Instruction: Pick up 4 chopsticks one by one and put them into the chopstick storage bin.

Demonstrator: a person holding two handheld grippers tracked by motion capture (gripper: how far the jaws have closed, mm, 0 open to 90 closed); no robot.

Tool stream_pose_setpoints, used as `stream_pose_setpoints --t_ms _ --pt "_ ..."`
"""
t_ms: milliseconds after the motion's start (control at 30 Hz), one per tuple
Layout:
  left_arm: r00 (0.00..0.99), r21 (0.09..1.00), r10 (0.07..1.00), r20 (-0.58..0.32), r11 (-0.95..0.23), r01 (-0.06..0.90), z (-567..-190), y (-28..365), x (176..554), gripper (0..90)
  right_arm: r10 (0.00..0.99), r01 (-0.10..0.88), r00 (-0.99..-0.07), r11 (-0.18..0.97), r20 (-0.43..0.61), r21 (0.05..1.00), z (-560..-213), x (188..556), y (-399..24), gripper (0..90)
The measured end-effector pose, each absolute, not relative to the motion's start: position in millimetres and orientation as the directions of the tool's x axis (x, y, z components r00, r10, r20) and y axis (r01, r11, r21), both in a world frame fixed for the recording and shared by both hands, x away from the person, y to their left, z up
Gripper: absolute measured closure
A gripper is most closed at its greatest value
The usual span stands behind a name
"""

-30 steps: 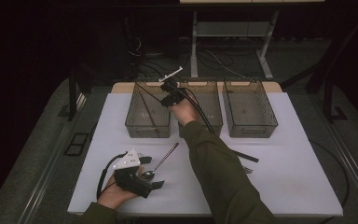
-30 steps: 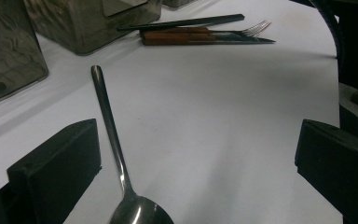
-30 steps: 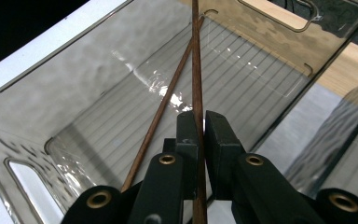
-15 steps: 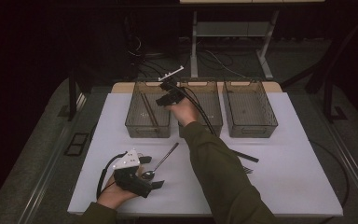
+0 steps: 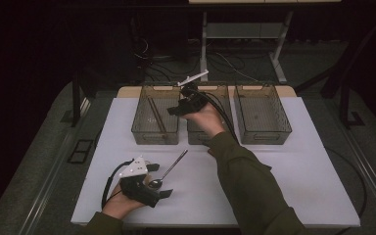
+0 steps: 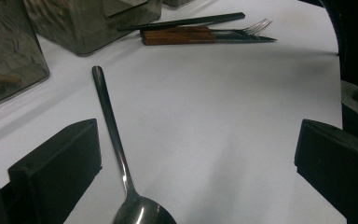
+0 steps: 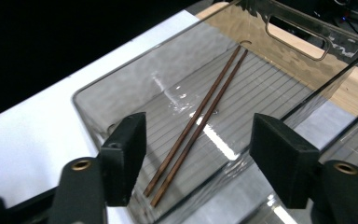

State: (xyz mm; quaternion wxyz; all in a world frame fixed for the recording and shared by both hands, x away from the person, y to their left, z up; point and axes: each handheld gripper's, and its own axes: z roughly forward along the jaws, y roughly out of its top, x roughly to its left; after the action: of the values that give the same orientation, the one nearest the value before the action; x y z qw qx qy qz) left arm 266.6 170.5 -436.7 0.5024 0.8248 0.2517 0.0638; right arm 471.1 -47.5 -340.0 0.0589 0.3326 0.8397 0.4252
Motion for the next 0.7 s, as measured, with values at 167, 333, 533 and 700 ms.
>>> stream_pose_setpoints --t_ms 167,333,533,700 --pt "0.865 0.86 0.479 -0.147 -0.37 0.351 -437 171 267 0.0 0.584 0.463 -0.796 0.413 0.163 0.784 -330 457 -66 31.3" --pt "0.862 0.859 0.484 -0.15 -0.367 0.356 -437 171 267 0.0 0.556 0.433 -0.817 0.413 0.155 0.801 -325 444 -81 30.1" --pt "0.861 0.857 0.486 -0.148 -0.372 0.358 -437 171 267 0.0 0.536 0.407 -0.832 0.418 0.142 0.812 -326 427 -100 29.7" --pt "0.86 0.855 0.488 -0.15 -0.373 0.36 -437 171 266 0.0 0.532 0.391 -0.837 0.414 0.13 0.822 -326 410 -123 29.4"
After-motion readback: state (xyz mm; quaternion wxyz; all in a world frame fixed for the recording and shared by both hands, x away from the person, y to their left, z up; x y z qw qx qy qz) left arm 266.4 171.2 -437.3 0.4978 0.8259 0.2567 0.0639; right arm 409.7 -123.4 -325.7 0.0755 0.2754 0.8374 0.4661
